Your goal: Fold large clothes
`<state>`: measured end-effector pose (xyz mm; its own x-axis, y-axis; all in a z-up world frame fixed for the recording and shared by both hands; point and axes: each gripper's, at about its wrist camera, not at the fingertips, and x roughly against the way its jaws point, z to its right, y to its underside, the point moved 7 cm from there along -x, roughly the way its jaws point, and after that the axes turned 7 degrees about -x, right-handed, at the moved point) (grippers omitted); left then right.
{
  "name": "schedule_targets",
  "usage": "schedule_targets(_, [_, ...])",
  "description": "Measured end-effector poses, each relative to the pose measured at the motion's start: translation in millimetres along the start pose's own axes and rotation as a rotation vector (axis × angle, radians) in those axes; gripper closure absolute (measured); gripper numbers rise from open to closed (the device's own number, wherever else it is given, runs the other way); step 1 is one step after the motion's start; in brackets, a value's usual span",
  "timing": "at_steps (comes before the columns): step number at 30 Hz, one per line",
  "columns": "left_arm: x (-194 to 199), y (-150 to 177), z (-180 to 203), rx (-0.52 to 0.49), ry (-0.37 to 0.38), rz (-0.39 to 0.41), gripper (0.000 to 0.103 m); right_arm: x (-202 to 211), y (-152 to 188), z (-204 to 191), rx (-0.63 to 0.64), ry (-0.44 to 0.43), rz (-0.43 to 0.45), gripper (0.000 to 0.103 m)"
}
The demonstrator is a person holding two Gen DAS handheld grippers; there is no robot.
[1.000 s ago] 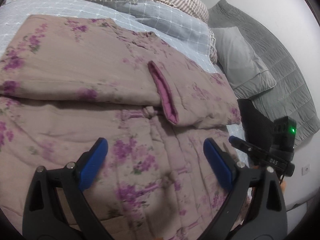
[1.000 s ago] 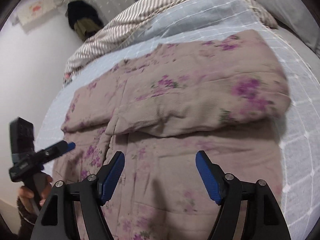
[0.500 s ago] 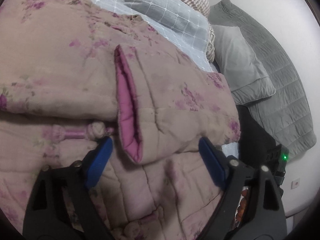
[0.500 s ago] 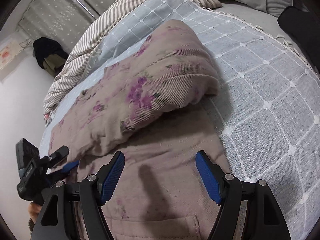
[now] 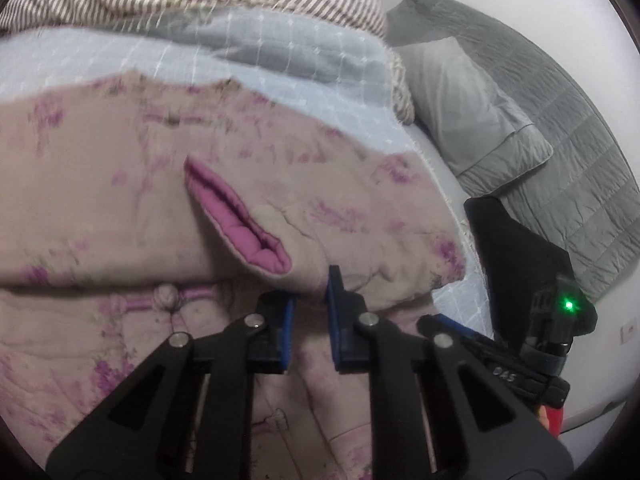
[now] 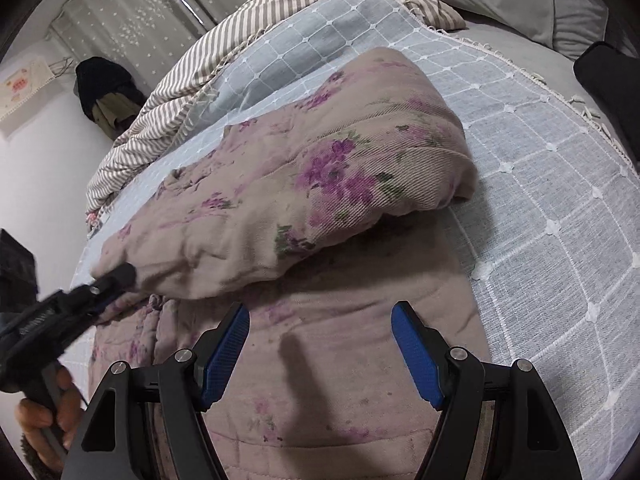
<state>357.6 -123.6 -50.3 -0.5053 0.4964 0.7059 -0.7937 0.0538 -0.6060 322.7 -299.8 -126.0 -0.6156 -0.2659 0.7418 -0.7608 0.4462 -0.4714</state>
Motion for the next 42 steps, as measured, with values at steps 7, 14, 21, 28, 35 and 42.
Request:
schedule_targets(7, [59, -54, -14, -0.083, -0.059, 0.148, 0.089, 18, -12, 1, -0.013, -0.036, 0.085, 0.028])
schedule_targets(14, [105, -63, -103, -0.022, -0.198, 0.200, 0.089, 31, -31, 23, -0.055, -0.063, 0.156, 0.028])
schedule_targets(21, [74, -21, -181, -0.008, -0.290, 0.096, 0.088, 23, -38, 52, -0.104, -0.001, 0.165, 0.028])
schedule_targets(28, [50, -2, -202, -0.054, -0.287, -0.007, 0.075, 4, -32, 53, -0.061, 0.061, 0.122, 0.028])
schedule_targets(35, [64, -11, -212, 0.046, -0.170, 0.068, 0.037, -6, -50, 29, -0.048, -0.082, 0.098, 0.028])
schedule_targets(42, [35, -27, -239, 0.180, -0.131, 0.084, 0.069, -46, -115, 16, -0.207, -0.324, 0.072, 0.028])
